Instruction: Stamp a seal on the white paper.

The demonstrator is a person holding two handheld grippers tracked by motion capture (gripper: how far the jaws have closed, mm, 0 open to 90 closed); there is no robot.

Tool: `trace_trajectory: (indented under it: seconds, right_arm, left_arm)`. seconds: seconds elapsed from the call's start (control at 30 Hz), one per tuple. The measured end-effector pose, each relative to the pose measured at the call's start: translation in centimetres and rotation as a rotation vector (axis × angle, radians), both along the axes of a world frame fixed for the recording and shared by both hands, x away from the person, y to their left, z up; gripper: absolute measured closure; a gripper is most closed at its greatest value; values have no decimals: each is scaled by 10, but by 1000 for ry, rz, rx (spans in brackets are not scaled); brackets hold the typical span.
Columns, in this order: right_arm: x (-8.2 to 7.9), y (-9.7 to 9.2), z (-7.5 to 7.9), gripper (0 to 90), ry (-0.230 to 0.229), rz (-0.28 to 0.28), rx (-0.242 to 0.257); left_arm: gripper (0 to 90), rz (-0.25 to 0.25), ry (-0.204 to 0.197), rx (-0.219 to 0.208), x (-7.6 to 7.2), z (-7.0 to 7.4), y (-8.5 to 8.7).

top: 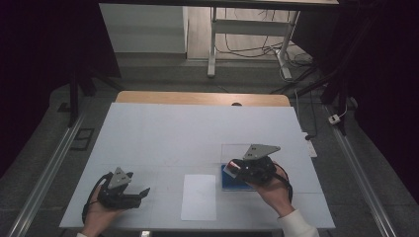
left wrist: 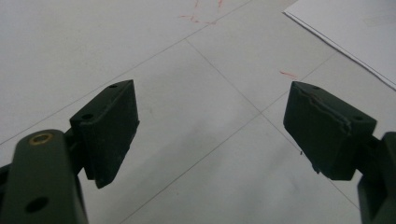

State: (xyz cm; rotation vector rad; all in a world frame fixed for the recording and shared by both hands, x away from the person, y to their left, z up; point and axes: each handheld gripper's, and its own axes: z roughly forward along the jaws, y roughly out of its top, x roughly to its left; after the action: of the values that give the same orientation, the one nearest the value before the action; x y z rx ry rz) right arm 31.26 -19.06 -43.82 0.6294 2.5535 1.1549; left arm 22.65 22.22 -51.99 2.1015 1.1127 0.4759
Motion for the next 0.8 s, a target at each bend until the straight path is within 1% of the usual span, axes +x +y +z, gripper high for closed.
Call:
trace_trajectory:
  seconds: [0.07,0.43,0.6,0.63,0.7,0.8]
  right_arm:
    - [-2,3,0,696,0,7,6]
    - [-8,17,-2,696,-4,57,-9]
    - [-10,21,-5,696,7,81,-6]
    - [-10,22,-5,696,12,85,-4]
    - [-11,23,-5,696,19,90,0]
    - [-12,24,-5,696,20,98,0]
  left_arm:
    - [183,-1,0,-1,0,0,0]
    - [183,-1,1,-1,0,0,0]
    - [184,-2,-1,1,0,0,-1]
    - [184,-2,-2,-1,0,0,-1]
    - [184,-8,3,-19,0,0,-1]
    - [184,-12,0,-17,0,1,-1]
